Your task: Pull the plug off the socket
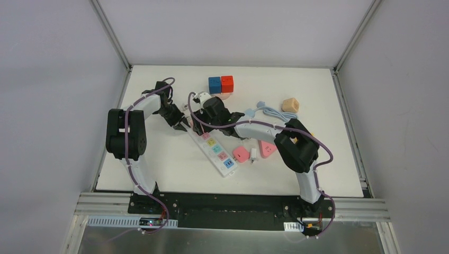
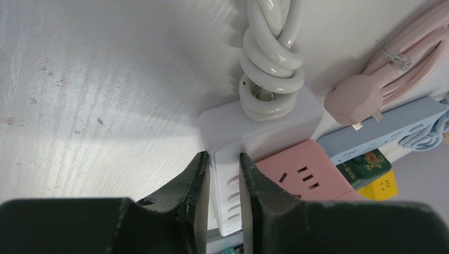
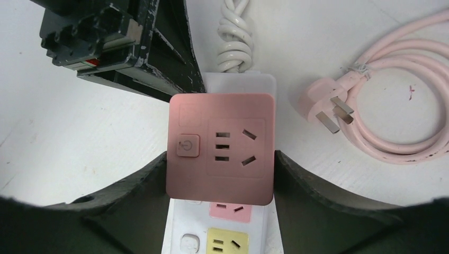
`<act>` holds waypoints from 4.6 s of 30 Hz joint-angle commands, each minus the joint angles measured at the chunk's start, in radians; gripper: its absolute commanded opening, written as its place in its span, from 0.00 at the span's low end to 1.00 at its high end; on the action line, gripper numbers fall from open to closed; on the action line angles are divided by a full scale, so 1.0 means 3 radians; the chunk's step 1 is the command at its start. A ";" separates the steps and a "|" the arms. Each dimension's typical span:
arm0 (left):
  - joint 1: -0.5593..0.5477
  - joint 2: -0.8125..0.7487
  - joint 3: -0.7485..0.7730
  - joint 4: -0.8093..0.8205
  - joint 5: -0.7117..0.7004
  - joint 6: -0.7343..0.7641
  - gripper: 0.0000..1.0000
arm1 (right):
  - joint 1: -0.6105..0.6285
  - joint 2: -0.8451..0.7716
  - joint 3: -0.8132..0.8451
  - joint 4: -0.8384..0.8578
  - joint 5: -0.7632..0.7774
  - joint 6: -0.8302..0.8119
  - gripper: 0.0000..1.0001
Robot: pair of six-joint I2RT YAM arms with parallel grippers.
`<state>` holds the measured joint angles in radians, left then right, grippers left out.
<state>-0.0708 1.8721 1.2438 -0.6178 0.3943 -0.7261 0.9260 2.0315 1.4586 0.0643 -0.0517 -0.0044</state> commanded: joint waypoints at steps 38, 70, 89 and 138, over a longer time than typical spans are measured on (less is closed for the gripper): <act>-0.0161 0.0197 0.0160 -0.0229 -0.0040 0.0114 0.25 | 0.0150 -0.1286 -0.0774 0.0933 0.0233 0.0313 0.00; 0.0215 -0.1421 -0.0232 -0.0383 -0.0903 0.0418 0.65 | 0.0716 -0.0284 0.0404 -0.1891 0.0260 0.0687 0.91; 0.0215 -0.1638 -0.0498 0.0161 -0.0099 0.0485 0.66 | 0.0351 -0.1169 0.0133 -0.1008 0.1457 0.1114 0.99; -0.0152 0.1378 0.1950 0.2369 0.0592 -0.0988 0.89 | -0.1779 0.1425 0.1790 0.0532 -0.1163 0.2339 0.63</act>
<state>-0.1062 2.2559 1.7546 -0.0025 0.5293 -0.9844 0.3851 2.5401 2.0850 0.1436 -0.3195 0.6518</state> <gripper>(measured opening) 0.893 0.665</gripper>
